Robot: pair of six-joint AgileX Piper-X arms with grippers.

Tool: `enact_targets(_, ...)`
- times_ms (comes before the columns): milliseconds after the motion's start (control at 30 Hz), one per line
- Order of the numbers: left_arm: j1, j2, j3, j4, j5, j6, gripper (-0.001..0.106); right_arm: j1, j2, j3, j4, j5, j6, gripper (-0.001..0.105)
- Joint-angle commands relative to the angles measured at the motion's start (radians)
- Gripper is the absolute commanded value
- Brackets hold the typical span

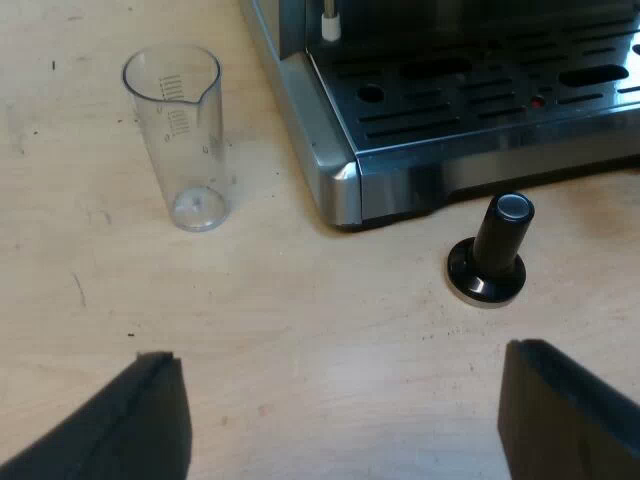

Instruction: Pour the beans into the coffee machine

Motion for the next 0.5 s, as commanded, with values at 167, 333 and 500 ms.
enact_targets(167, 0.002, -0.039, -0.003, -0.006, 0.006, -0.003, 0.066, 0.001, -0.048, 0.031, -0.002, -0.049, 0.004, 0.079)
enact_targets(333, 0.002, -0.039, -0.003, -0.003, 0.006, -0.003, 0.066, 0.001, -0.048, 0.031, -0.003, -0.051, 0.004, 0.079)
enact_targets(500, 0.002, -0.039, -0.003, -0.003, 0.006, -0.003, 0.066, 0.001, -0.046, 0.031, -0.006, -0.051, 0.004, 0.079)
